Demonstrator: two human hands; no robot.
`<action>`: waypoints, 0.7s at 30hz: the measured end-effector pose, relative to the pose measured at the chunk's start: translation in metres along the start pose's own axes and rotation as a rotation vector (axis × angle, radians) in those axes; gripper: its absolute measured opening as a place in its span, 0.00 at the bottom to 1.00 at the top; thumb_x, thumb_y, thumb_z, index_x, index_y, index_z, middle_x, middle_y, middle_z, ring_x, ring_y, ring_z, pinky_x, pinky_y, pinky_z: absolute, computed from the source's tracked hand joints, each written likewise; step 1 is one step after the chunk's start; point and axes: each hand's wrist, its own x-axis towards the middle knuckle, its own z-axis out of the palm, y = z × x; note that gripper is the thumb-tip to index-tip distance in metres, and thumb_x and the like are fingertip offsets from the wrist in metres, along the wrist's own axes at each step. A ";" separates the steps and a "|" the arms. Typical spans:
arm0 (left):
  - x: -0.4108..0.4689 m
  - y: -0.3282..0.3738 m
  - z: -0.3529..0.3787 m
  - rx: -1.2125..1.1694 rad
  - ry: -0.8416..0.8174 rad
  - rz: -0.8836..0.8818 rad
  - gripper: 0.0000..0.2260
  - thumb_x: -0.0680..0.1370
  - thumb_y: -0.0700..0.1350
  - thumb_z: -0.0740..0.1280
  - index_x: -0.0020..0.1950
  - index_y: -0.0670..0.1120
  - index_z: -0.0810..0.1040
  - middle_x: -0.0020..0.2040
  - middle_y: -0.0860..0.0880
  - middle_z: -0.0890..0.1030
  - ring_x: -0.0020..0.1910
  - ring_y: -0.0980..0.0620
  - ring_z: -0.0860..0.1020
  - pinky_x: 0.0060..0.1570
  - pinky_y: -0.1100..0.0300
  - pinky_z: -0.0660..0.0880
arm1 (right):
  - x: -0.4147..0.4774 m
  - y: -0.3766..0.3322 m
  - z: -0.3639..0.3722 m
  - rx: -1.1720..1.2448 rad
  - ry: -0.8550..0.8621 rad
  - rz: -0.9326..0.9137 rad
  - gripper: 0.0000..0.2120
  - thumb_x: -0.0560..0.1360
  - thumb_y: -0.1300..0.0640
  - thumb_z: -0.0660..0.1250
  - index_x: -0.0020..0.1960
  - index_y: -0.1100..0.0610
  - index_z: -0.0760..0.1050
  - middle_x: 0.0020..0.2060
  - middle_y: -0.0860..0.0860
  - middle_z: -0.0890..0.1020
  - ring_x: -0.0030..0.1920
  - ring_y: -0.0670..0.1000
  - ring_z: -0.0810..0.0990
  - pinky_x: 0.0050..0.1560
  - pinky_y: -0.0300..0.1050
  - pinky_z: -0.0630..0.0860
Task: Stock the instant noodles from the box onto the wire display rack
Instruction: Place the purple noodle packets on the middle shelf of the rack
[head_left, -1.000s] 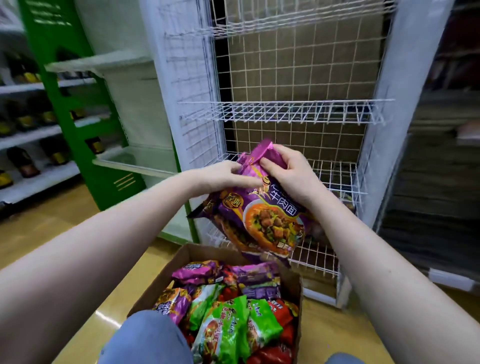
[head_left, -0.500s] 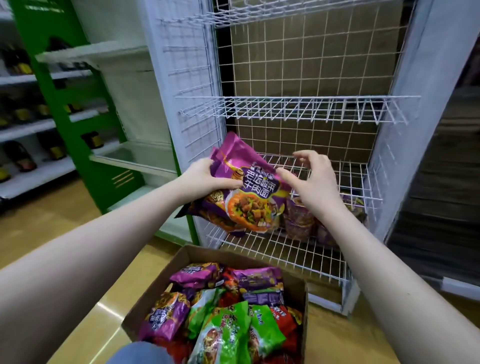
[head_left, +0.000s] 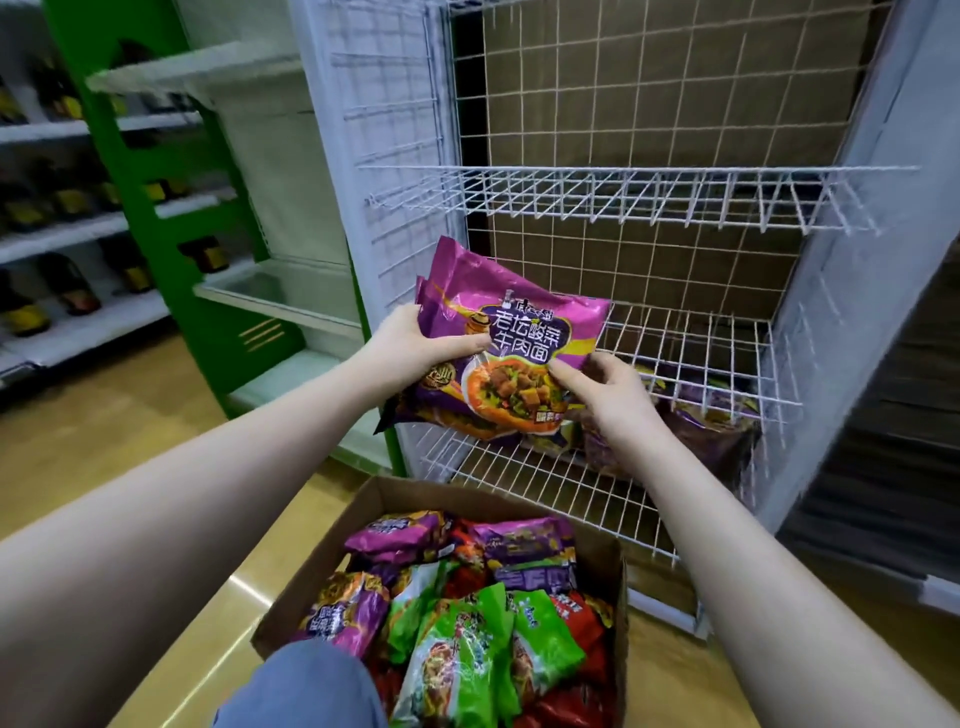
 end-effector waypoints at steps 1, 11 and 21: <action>0.006 -0.003 -0.002 0.004 -0.010 -0.006 0.13 0.70 0.49 0.75 0.52 0.49 0.79 0.46 0.52 0.85 0.44 0.53 0.84 0.49 0.57 0.79 | 0.004 0.001 0.001 0.016 -0.014 0.005 0.24 0.68 0.42 0.72 0.59 0.53 0.74 0.55 0.50 0.81 0.56 0.51 0.80 0.56 0.55 0.78; 0.091 -0.041 -0.020 0.002 -0.095 -0.038 0.10 0.69 0.51 0.75 0.46 0.48 0.82 0.44 0.51 0.84 0.43 0.55 0.82 0.50 0.58 0.78 | 0.069 0.012 0.015 0.150 0.105 0.009 0.14 0.71 0.61 0.72 0.55 0.56 0.74 0.50 0.53 0.82 0.50 0.50 0.82 0.50 0.46 0.79; 0.201 -0.069 -0.044 -0.417 -0.236 -0.090 0.07 0.74 0.32 0.66 0.44 0.45 0.77 0.31 0.50 0.82 0.29 0.56 0.80 0.32 0.66 0.78 | 0.132 -0.001 0.013 0.344 0.295 0.115 0.05 0.71 0.62 0.70 0.46 0.61 0.78 0.29 0.52 0.84 0.29 0.49 0.83 0.32 0.43 0.81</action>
